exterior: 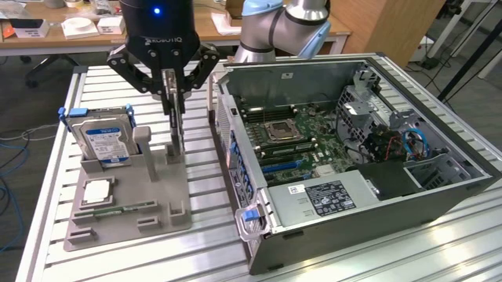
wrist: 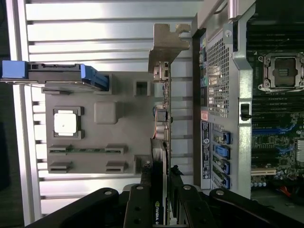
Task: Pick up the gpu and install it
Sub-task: 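Pick up the gpu and move the gpu toward the slot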
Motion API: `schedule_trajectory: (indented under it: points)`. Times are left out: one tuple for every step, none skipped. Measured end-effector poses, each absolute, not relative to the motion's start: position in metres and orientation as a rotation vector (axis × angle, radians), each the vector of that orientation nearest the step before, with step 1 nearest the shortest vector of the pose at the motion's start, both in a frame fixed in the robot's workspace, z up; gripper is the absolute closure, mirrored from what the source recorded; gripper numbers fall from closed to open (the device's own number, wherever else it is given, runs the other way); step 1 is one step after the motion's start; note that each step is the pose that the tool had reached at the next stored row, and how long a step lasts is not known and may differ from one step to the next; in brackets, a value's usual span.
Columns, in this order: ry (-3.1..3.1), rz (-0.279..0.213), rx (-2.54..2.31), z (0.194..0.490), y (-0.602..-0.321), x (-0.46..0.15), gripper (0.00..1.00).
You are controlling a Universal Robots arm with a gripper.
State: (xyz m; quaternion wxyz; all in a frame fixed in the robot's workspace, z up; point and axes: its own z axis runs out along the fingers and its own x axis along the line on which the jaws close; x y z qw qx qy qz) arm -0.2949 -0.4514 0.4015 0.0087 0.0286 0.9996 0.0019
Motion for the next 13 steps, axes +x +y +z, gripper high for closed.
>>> schedule_trajectory:
  points:
    - [3.123,0.006,0.09,0.402,-0.451,-0.293,0.74]
    - [3.123,0.006,0.09,0.402,-0.451,-0.292,0.74]
    - [3.123,0.006,0.09,0.402,-0.451,-0.291,0.74]
    - [3.123,0.006,0.09,0.402,-0.451,-0.289,0.74]
    - [3.123,0.006,0.09,0.402,-0.451,-0.288,0.74]
    - [3.123,0.006,0.09,0.402,-0.451,-0.286,0.74]
    - [3.123,0.006,0.09,0.402,-0.451,-0.285,0.74]
    - [3.123,0.005,0.09,0.402,-0.451,-0.285,0.74]
    - [3.123,0.005,0.09,0.402,-0.451,-0.284,0.74]
    - [3.123,0.005,0.09,0.403,-0.451,-0.284,0.74]
    - [3.123,0.006,0.09,0.403,-0.451,-0.283,0.74]
    - [3.123,0.006,0.09,0.404,-0.451,-0.283,0.74]
    - [3.123,0.006,0.09,0.405,-0.451,-0.282,0.74]
